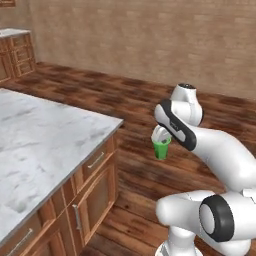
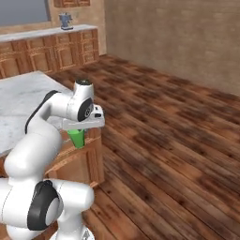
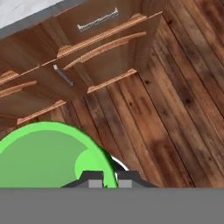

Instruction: Pick the cup and bowl from the counter and place them on the counter next to the sink.

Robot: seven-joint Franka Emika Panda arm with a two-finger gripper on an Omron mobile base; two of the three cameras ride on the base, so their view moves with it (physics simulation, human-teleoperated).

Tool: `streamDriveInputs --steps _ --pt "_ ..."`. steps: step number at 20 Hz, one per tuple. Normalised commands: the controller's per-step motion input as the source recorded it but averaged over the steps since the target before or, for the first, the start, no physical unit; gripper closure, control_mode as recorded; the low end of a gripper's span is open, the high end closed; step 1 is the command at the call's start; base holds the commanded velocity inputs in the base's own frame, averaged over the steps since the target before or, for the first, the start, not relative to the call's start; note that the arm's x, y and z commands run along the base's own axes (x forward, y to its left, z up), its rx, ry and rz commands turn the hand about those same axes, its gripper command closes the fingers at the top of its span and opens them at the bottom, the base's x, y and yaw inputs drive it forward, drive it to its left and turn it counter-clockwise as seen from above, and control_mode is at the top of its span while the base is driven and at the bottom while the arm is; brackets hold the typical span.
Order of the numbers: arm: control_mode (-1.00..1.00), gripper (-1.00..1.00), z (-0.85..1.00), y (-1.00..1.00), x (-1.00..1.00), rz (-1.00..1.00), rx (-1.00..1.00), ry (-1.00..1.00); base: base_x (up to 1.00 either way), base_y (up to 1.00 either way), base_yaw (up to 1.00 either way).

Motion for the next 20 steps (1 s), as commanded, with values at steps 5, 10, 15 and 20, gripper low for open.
streamDriveInputs --steps 5,10,15,20 --pt "1.0 1.0 0.0 0.0 0.0 0.0 0.0 0.0 0.0 -0.59 -0.52" --pt "1.0 1.0 0.0 0.0 0.0 0.0 0.0 0.0 0.0 -0.63 -0.53" --pt "1.0 1.0 0.0 0.0 0.0 0.0 0.0 0.0 0.0 -0.68 -0.57" --pt "1.0 1.0 0.0 0.0 0.0 0.0 0.0 0.0 0.0 -0.64 -0.58"
